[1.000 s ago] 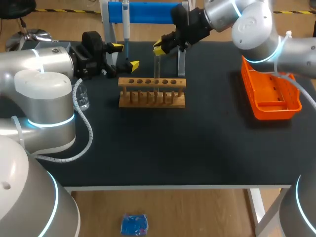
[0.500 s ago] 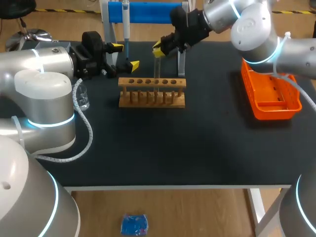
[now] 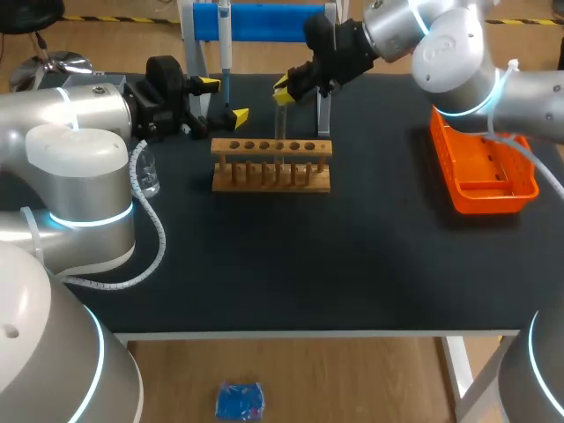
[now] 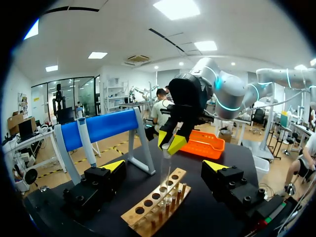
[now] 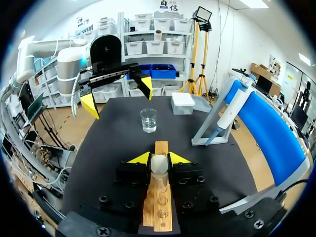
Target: Invert the test tube, pick up the pipette, mount the tip to pipette, aspirate from beaker and dispense into the tube, eject the tip, return the pipette, and cap with the stopper.
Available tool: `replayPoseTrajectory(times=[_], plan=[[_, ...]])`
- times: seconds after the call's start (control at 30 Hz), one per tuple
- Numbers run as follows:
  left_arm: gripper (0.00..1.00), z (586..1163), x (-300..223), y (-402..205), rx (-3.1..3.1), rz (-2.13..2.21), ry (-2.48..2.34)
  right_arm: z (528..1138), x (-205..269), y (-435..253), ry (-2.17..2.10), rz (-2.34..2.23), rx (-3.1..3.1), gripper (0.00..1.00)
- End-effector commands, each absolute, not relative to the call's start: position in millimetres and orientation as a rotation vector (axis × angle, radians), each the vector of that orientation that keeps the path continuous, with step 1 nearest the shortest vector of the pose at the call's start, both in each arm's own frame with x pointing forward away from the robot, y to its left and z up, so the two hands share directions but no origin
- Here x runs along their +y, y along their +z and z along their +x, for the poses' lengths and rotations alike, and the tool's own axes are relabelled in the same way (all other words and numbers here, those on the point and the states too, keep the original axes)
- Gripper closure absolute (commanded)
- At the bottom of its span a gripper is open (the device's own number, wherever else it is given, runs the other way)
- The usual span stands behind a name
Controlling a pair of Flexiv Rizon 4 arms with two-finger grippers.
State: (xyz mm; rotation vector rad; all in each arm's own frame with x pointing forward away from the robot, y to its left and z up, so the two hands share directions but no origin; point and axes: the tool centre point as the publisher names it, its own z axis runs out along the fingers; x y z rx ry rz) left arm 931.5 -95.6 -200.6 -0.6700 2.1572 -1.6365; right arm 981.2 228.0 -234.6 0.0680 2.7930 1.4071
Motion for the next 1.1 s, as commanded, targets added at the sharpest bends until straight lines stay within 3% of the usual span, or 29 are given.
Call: replayPoseTrajectory(times=[0.03, 0.47, 0.5, 0.53, 0.57, 0.6, 1.1], plan=[[0.0, 931.3, -96.3, -200.9, 2.155, -0.672, -1.636, 982.9, 227.9, -239.3, 1.413, 0.074, 2.795, 1.0], [0.0, 931.3, -96.3, -200.9, 2.155, -0.672, -1.636, 980.8, 224.7, -255.5, 1.409, 0.097, 2.809, 1.0], [0.0, 931.3, -96.3, -200.9, 2.155, -0.672, -1.636, 980.8, 224.6, -255.6, 1.407, 0.097, 2.809, 0.92], [0.0, 931.3, -96.3, -200.9, 2.155, -0.672, -1.636, 980.8, 224.6, -255.6, 1.405, 0.096, 2.809, 0.56], [0.0, 931.3, -96.3, -200.9, 2.155, -0.672, -1.636, 980.7, 224.3, -255.5, 1.404, 0.096, 2.807, 0.11], [0.0, 931.3, -96.3, -200.9, 2.155, -0.672, -1.636, 980.7, 223.7, -255.2, 1.403, 0.096, 2.806, 0.0], [0.0, 931.3, -96.3, -200.9, 2.155, -0.672, -1.636, 979.2, 213.8, -231.9, 1.526, 0.103, 2.728, 0.0]])
